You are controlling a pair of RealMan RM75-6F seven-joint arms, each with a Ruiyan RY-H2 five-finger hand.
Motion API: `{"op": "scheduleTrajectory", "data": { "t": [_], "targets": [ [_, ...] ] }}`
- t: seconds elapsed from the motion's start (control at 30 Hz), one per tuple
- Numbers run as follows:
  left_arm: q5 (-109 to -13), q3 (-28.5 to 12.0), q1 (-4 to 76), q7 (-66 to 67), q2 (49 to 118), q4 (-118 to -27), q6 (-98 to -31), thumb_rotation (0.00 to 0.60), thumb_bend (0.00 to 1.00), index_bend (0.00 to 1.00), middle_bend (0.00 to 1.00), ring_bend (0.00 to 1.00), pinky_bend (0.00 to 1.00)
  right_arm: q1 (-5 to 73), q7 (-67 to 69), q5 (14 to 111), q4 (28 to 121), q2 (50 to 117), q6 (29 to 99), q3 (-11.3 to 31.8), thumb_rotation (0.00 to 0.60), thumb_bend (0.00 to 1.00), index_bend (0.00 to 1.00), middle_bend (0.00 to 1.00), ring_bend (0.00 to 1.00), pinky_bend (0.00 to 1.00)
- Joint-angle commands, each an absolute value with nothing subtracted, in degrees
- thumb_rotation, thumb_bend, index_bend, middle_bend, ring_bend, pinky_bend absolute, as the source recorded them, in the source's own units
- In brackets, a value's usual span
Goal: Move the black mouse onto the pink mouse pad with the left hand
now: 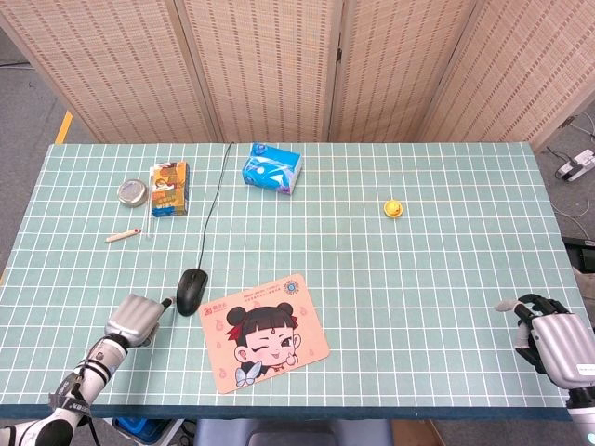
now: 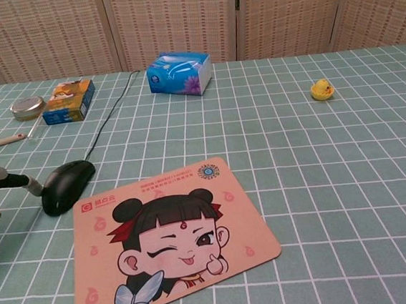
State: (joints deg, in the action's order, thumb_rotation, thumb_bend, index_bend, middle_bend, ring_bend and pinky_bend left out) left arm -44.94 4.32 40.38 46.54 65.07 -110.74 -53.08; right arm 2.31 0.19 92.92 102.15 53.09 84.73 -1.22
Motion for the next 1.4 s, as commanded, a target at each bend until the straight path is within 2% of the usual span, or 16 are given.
{"op": "scheduleTrajectory", "data": {
  "t": [0.03,0.17,0.5,0.67,0.97,1.17,1.4],
  "targets": [
    [-44.88,4.97,40.97,45.74,64.33,-112.12,-52.57,0.600,0.62,0.19,1.00,0.95,0.99,2.26,0.26,93.03,102.15,53.07,84.82,-1.25,0.600,0.34,0.35,0.36,0.28,0.34],
    [-45.64,5.20,41.49,43.88,63.65,-113.26,-51.67,0.600,0.62,0.19,1.00,0.95,0.99,2.23,0.18,93.10,102.13,53.09,84.87,-1.29,0.600,0.34,0.35,0.36,0.28,0.34],
    [-50.41,3.08,40.46,40.76,60.26,-115.63,-58.83,0.600,0.62,0.19,1.00,0.95,0.99,2.43,-0.13,93.10,102.19,53.27,84.34,-1.37,0.600,0.34,0.35,0.36,0.28,0.34],
    [-51.68,2.55,41.77,41.05,59.46,-118.45,-57.80,0.600,0.62,0.20,1.00,0.95,0.99,2.42,-0.42,93.15,102.25,53.42,84.25,-1.45,0.600,0.34,0.35,0.36,0.28,0.34],
    [-48.24,3.10,45.49,47.41,65.19,-119.44,-57.38,0.600,0.62,0.20,1.00,0.96,0.99,2.44,-0.11,93.00,102.14,53.28,84.19,-1.43,0.600,0.34,0.35,0.36,0.28,0.34],
    [-41.98,3.05,48.55,54.16,71.13,-117.19,-60.50,0.600,0.62,0.20,1.00,0.96,0.99,2.34,0.28,93.15,102.12,53.08,84.50,-1.43,0.600,0.34,0.35,0.36,0.28,0.34],
    [-34.81,2.11,51.45,58.43,74.92,-115.62,-63.81,0.600,0.62,0.20,1.00,0.96,0.99,2.40,0.60,93.10,102.03,52.99,84.38,-1.43,0.600,0.34,0.35,0.36,0.28,0.34]
  ]
}}
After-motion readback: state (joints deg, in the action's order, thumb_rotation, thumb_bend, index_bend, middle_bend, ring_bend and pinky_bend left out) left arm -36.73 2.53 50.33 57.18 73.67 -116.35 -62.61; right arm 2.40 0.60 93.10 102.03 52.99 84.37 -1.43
